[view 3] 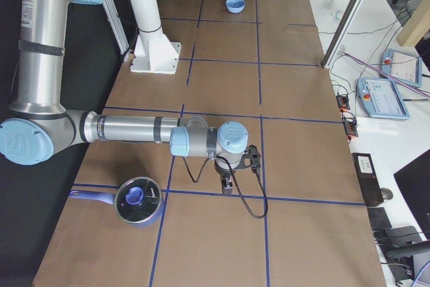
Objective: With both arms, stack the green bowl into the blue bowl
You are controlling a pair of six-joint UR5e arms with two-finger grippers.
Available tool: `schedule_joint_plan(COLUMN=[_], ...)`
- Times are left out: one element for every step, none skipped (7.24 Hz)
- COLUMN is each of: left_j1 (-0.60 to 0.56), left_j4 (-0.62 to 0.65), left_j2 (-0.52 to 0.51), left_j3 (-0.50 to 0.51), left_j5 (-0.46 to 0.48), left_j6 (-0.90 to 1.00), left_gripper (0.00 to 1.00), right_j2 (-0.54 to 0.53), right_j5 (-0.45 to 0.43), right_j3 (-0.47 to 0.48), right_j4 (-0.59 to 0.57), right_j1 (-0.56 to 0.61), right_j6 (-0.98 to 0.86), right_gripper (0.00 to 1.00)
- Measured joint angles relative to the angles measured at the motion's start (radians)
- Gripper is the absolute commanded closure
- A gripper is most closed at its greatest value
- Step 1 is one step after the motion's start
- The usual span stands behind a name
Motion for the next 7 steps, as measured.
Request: schedule_joint_plan(left_j1=[0.001, 0.001, 0.001, 0.004, 0.006, 0.007, 0.006], left_j4=[-0.002, -0.002, -0.002, -0.004, -0.019, -0.048, -0.073], left_j2=[-0.001, 0.0, 0.001, -0.002, -0.028, -0.087, -0.142], left_j3=[0.005, 0.011, 0.014, 0.011, 0.012, 0.027, 0.045], left_j5=[0.002, 0.004, 0.006, 0.007, 0.006, 0.003, -0.01], left_j6=[0.0, 0.0, -0.002, -0.005, -0.009, -0.01, -0.018], left_gripper=[0.0, 0.0, 0.0, 0.0, 0.0, 0.0, 0.0], right_j2=[0.0, 0.001, 0.003, 0.006, 0.006, 0.004, 0.002], right_j5=[0.0, 0.0, 0.0, 0.0, 0.0, 0.0, 0.001], right_j3=[0.001, 0.003, 0.005, 0.007, 0.011, 0.013, 0.014], right_j4=[0.0, 0.0, 0.0, 0.003, 0.013, 0.03, 0.041], right_j1=[0.0, 0.0, 0.0, 0.0, 0.0, 0.0, 0.0], right_j6=[0.0, 0.0, 0.001, 0.001, 0.002, 0.003, 0.005], right_gripper=[0.0, 0.0, 0.0, 0.0, 0.0, 0.0, 0.0])
